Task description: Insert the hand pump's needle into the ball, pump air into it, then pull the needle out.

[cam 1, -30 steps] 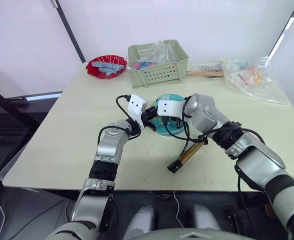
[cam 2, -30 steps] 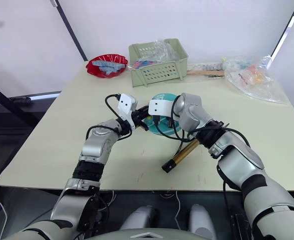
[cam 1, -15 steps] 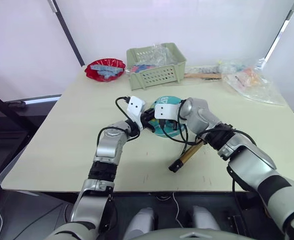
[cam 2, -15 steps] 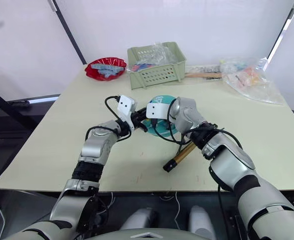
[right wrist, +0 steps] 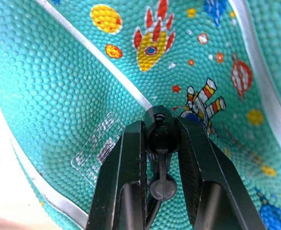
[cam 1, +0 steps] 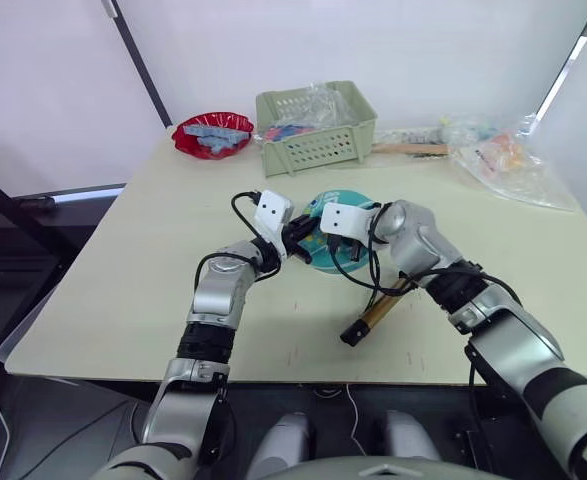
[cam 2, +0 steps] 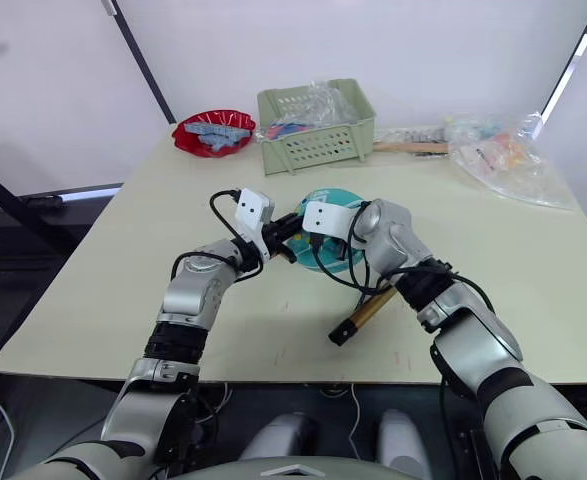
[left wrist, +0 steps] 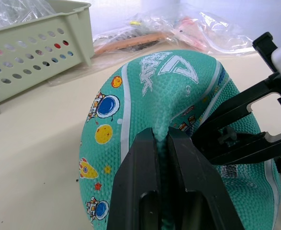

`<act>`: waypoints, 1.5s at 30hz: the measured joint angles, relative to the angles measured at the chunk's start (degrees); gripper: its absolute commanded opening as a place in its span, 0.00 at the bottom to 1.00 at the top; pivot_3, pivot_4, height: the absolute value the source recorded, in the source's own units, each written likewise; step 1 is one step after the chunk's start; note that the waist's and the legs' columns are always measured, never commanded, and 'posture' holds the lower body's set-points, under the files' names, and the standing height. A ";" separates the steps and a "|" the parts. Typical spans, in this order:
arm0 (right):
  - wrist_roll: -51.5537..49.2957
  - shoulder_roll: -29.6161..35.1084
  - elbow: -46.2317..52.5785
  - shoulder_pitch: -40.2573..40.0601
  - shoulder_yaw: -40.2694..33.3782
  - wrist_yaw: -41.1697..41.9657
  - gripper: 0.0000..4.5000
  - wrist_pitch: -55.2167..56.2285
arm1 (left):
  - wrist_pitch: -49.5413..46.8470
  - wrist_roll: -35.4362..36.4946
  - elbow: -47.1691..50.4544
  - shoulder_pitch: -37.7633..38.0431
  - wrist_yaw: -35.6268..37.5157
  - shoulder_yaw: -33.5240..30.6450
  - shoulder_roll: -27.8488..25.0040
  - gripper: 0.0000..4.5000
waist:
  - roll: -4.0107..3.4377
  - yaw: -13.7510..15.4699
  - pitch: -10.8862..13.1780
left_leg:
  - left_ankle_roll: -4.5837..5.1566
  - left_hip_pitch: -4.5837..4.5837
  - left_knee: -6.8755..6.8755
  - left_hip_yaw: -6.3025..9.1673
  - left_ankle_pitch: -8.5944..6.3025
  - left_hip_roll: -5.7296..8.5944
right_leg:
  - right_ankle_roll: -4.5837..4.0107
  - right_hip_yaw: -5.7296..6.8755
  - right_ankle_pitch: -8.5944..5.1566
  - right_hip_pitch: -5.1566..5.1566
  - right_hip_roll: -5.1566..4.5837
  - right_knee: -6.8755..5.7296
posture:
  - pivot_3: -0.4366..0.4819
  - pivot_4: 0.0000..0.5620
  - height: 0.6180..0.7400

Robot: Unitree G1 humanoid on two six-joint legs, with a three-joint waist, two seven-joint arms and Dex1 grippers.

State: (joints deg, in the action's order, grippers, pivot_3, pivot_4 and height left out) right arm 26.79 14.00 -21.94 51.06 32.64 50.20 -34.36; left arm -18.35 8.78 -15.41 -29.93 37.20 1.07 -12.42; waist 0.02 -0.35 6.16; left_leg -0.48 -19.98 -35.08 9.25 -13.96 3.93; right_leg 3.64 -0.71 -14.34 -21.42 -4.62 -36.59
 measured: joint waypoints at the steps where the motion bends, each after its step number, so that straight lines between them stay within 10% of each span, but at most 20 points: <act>1: 0.00 0.52 1.87 -0.61 -0.11 0.25 0.08 -1.28 | 0.01 0.08 0.23 0.01 0.22 0.04 0.03 0.00 | -0.01 0.22 0.06 | 0.00 -0.05 0.00 0.04 0.00 0.02 | 0.05 0.03 -0.03 0.00 0.00 0.06 | 0.48 0.27 1.00; 16: -2.49 4.66 21.39 -8.29 -5.86 0.26 0.08 -15.44 | 0.13 0.51 2.31 -0.72 2.11 1.91 0.86 0.00 | -0.30 2.54 0.79 | 0.08 -0.95 0.17 0.88 -0.01 0.69 | 0.53 1.03 -0.06 -0.32 -0.39 0.70 | 0.48 0.27 1.00; 25: -8.19 7.90 26.08 -12.57 -11.13 -1.26 0.98 -14.21 | 1.01 0.54 0.31 -2.83 3.01 1.82 0.52 0.00 | -0.19 2.73 1.58 | 0.09 -1.04 0.15 1.21 0.01 0.81 | 0.57 1.26 -0.06 -0.31 -0.48 0.70 | 0.48 0.27 1.00; 35: -21.00 9.88 40.07 -24.75 -24.84 -2.32 0.98 -16.23 | 1.31 0.63 0.92 -3.01 3.14 1.74 0.45 0.00 | -0.17 2.84 1.96 | 0.09 -1.54 0.01 1.36 0.02 0.84 | 0.58 1.41 -0.06 -0.63 -0.52 0.72 | 0.48 0.27 1.00; 45: -35.69 10.18 47.48 -44.22 -43.78 -5.58 0.98 4.76 | 1.28 0.61 1.13 -3.63 3.18 2.10 0.75 0.00 | -0.03 3.44 2.26 | 0.30 -1.83 -0.10 1.40 0.17 0.91 | 0.63 1.53 -0.04 -0.71 -0.57 0.73 | 0.48 0.27 1.00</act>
State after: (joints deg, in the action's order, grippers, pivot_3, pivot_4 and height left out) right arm -8.90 24.18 25.54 6.84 -11.14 44.62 -29.61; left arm -17.07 9.40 -14.28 -33.56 40.38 3.18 -11.67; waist -0.01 3.09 8.43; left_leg -0.18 -21.80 -35.18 10.65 -13.80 4.83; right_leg 4.26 0.81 -14.37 -22.13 -5.19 -35.85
